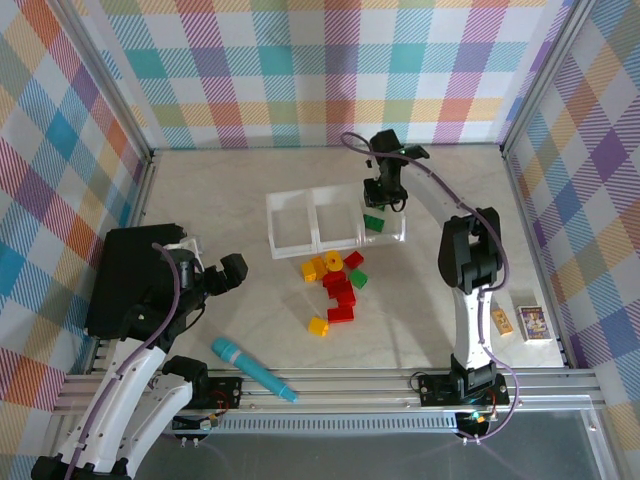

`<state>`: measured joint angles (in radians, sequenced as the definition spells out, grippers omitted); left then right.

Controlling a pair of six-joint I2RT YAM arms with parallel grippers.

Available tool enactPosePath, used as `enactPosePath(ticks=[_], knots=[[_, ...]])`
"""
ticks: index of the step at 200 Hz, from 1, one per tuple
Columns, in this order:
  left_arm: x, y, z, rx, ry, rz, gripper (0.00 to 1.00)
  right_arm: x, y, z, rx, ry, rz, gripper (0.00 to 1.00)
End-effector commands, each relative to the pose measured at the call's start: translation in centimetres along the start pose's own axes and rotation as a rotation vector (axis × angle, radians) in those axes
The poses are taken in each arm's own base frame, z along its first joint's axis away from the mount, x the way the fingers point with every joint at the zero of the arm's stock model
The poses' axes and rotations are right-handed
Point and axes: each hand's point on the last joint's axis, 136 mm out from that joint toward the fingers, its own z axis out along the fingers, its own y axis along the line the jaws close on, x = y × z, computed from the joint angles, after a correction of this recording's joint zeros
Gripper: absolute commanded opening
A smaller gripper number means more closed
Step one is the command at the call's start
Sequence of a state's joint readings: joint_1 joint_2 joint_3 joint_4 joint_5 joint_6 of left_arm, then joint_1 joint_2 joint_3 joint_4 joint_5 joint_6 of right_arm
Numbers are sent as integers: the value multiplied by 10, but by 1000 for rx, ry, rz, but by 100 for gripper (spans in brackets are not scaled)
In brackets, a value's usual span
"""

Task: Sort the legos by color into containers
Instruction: Place the lego in the container.

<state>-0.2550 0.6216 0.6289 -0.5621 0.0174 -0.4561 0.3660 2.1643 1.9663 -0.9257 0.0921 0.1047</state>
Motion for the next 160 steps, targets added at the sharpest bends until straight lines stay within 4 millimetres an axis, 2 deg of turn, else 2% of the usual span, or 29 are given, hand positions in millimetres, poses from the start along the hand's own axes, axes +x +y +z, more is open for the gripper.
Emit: enactPosePath(ticks=[1,45,70,103,129,160], knots=[[-2,-3,-5,0,-3,11,100,-6,1,-4,-21,11,-34,28],[-3,-4,-8,0,-5,12,100,-13,-4,12,-11,24,-32,38],[-3,-6,-9,9,-2,15,100,-14,-4,11,-14,20,-21,46],[-4,-4,-11,0,-10,14,100,-15,0,-5,-31,7,-13,57],[-1,-9,-8,36,-3,14,100,-11,-1,-23,-26,-4,-6,59],[6,-16,2,66,52,20,100,11,11,-52,-101,-21,26,60]])
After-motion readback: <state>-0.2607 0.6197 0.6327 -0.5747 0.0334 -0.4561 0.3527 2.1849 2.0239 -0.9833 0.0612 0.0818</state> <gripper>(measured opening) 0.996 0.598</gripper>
